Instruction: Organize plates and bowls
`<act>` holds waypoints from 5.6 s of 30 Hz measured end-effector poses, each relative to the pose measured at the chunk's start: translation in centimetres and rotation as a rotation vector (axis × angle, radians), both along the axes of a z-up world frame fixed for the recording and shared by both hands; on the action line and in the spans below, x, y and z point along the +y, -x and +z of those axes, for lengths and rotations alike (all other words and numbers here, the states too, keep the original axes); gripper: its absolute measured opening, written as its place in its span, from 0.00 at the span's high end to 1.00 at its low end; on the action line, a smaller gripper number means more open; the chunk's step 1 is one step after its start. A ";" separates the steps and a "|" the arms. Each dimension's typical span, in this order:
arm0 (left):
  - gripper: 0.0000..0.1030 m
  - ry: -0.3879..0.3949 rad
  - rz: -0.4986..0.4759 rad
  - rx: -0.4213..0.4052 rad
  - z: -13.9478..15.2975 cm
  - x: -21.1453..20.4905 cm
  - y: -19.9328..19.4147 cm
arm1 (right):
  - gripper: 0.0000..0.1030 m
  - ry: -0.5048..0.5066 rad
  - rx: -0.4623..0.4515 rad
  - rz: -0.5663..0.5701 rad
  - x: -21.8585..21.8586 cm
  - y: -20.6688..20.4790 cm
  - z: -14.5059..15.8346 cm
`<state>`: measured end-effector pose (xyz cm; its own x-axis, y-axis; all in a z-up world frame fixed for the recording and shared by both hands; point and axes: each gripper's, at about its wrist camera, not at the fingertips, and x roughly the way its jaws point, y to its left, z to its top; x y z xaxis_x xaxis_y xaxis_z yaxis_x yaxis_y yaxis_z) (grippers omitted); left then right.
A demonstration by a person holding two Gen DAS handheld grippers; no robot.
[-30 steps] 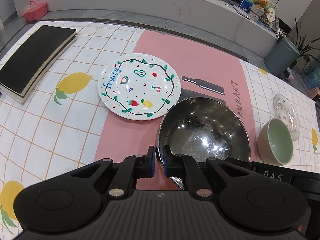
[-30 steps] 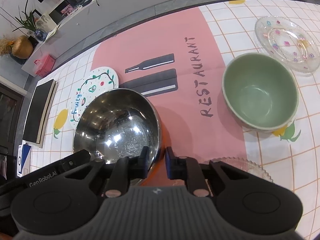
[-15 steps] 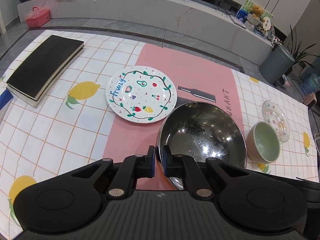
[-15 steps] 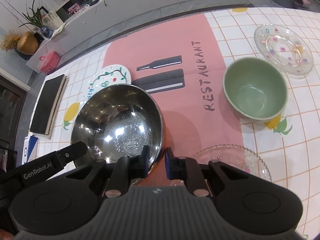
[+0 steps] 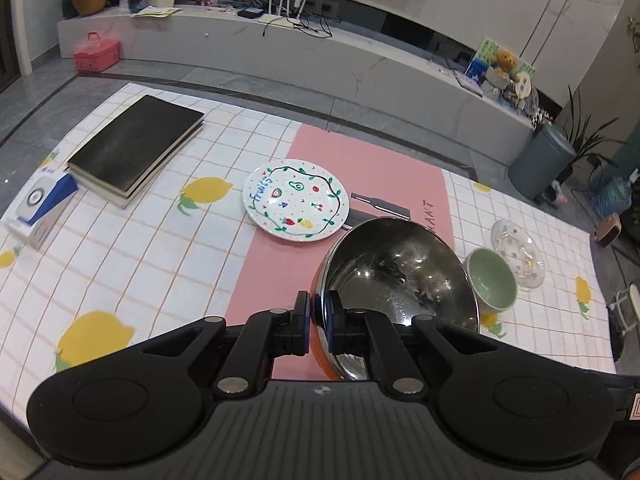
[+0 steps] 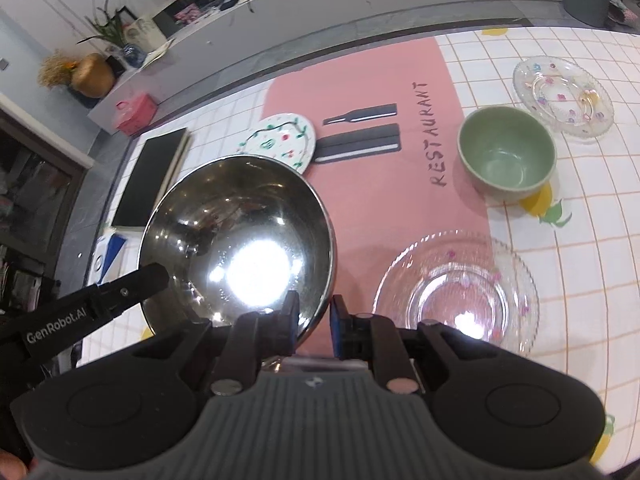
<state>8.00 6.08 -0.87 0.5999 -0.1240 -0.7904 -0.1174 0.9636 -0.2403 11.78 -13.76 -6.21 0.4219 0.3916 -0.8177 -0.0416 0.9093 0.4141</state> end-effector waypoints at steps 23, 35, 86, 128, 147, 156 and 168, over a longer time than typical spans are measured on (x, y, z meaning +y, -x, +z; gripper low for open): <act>0.92 0.073 0.100 0.052 -1.1 3.1 9.2 | 0.86 -0.007 0.062 0.160 1.9 7.5 -0.5; 0.92 0.135 0.127 0.118 -4.0 4.5 9.2 | 0.86 0.023 0.096 0.150 2.8 6.4 -2.1; 0.73 0.027 0.014 0.006 -1.1 2.6 7.3 | 0.63 0.104 0.004 0.148 2.1 4.5 -1.1; 0.68 0.112 -0.239 -0.027 -2.7 -16.5 -3.5 | 0.57 0.064 -0.018 -0.244 -17.6 -0.9 -2.9; 0.65 0.052 -0.138 0.067 -8.5 -18.7 -11.7 | 0.59 -0.047 0.032 -0.308 -19.2 -9.8 -7.1; 0.66 0.007 -0.153 0.131 -10.8 -19.3 -14.1 | 0.70 0.010 0.079 -0.271 -17.9 -12.2 -8.9; 0.85 -0.011 -0.157 0.158 -12.1 -20.1 -15.7 | 0.86 -0.010 0.080 -0.271 -17.8 -12.6 -9.4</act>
